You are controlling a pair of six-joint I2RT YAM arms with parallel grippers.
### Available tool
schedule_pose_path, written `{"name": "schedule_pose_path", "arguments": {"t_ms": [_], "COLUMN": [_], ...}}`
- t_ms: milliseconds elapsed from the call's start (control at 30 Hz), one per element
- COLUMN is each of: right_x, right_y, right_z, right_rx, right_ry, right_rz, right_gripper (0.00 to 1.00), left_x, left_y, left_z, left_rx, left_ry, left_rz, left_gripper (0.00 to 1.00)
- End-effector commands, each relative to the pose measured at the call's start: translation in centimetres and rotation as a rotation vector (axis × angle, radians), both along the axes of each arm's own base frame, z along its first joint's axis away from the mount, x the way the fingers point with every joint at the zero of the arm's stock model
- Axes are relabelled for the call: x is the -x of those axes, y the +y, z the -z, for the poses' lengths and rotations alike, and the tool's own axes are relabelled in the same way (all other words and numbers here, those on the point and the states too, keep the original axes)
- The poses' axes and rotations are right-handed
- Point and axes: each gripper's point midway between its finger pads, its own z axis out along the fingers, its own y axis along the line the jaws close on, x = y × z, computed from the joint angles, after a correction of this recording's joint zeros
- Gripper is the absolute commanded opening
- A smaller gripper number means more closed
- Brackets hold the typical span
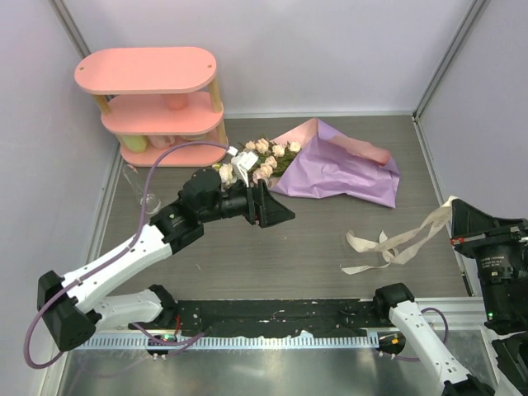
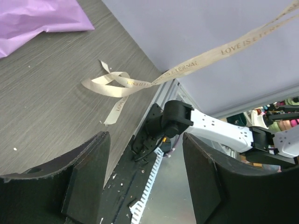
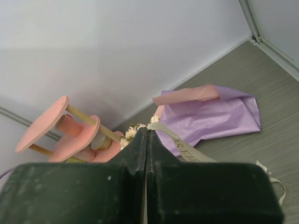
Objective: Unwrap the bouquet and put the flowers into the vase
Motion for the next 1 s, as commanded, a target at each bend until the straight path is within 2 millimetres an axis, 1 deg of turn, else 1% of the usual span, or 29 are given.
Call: {"name": "schedule_pose_path", "arguments": {"t_ms": [0, 33, 67, 133, 167, 233, 267, 333, 367, 400, 433, 467, 500, 533, 567, 633, 667, 767, 800, 833, 867, 900, 967], "right_x": [-0.6, -1.2, -2.5, -3.5, -4.7, -5.3, -6.0, -6.5, -6.8, -7.0, -7.0, -7.1, -7.0, -7.0, -6.7, -6.8, -6.8, -6.2, -6.1, -5.8, -5.8, -5.8, -6.2], "right_y": [-0.9, -0.7, -0.1, 0.5, 0.9, 1.3, 1.6, 2.0, 2.3, 2.5, 2.9, 3.1, 3.3, 3.5, 3.7, 3.8, 3.4, 1.9, 0.8, 0.3, -0.1, -0.5, -1.0], "right_z": [1.0, 1.4, 3.6, 5.4, 8.2, 10.2, 12.4, 14.6, 17.0, 18.5, 19.8, 23.2, 24.7, 26.2, 29.1, 31.2, 32.9, 35.5, 36.0, 36.5, 36.6, 37.3, 37.5], "right_rx": [0.017, 0.005, -0.013, -0.047, -0.046, -0.069, -0.061, -0.070, -0.074, -0.091, -0.161, -0.181, -0.214, -0.299, -0.322, -0.387, -0.430, -0.430, -0.391, -0.361, -0.340, -0.296, -0.247], "right_ry": [0.064, 0.063, 0.112, 0.121, 0.185, 0.215, 0.267, 0.321, 0.379, 0.413, 0.434, 0.505, 0.531, 0.549, 0.599, 0.617, 0.641, 0.723, 0.738, 0.767, 0.785, 0.834, 0.853], "right_rz": [0.059, 0.054, 0.048, 0.034, 0.036, 0.031, 0.029, 0.023, 0.027, 0.030, 0.035, 0.047, 0.059, 0.089, 0.103, 0.136, 0.195, 0.337, 0.404, 0.437, 0.462, 0.501, 0.523], "right_gripper": [0.01, 0.01, 0.01, 0.01, 0.01, 0.01, 0.01, 0.01, 0.01, 0.01, 0.01, 0.01, 0.01, 0.01, 0.01, 0.01, 0.01, 0.01, 0.01, 0.01, 0.01, 0.01, 0.01], "left_x": [1.2, 1.3, 1.3, 1.8, 1.9, 2.4, 2.6, 2.9, 3.1, 3.2, 3.3, 3.3, 3.4, 3.4, 3.4, 3.6, 3.7, 3.6, 3.5, 3.5, 3.4, 3.2, 3.1], "left_y": [0.9, 1.0, 1.0, 1.3, 1.4, 1.8, 2.0, 2.7, 2.9, 3.2, 3.4, 3.8, 4.0, 4.2, 4.3, 4.6, 4.7, 5.3, 5.6, 5.7, 5.8, 5.8, 5.7], "left_z": [-3.0, -3.1, -2.8, -3.1, -2.9, -2.9, -3.0, -2.2, -2.2, -1.6, -1.6, -1.9, -1.7, -1.9, -2.2, -2.2, -2.3, -2.4, -2.5, -2.6, -2.4, -2.5, -2.5], "left_rx": [0.100, 0.105, 0.103, 0.108, 0.103, 0.098, 0.096, 0.055, 0.046, 0.021, 0.015, 0.015, 0.002, 0.001, 0.002, -0.011, -0.012, -0.028, -0.027, -0.025, -0.026, -0.017, -0.006], "left_ry": [-0.058, -0.061, -0.057, -0.060, -0.059, -0.062, -0.068, -0.055, -0.056, -0.049, -0.052, -0.059, -0.055, -0.061, -0.065, -0.061, -0.061, -0.069, -0.078, -0.082, -0.083, -0.091, -0.096], "left_rz": [0.012, 0.012, 0.010, 0.021, 0.024, 0.031, 0.033, 0.028, 0.027, 0.023, 0.020, 0.005, 0.000, -0.005, -0.011, -0.010, -0.013, -0.033, -0.051, -0.058, -0.066, -0.073, -0.080], "left_gripper": [0.68, 0.68, 0.68, 0.68, 0.68, 0.68, 0.69, 0.69, 0.69, 0.69, 0.69, 0.69, 0.70, 0.70, 0.70, 0.70, 0.70, 0.70, 0.70, 0.70, 0.70, 0.70, 0.71]}}
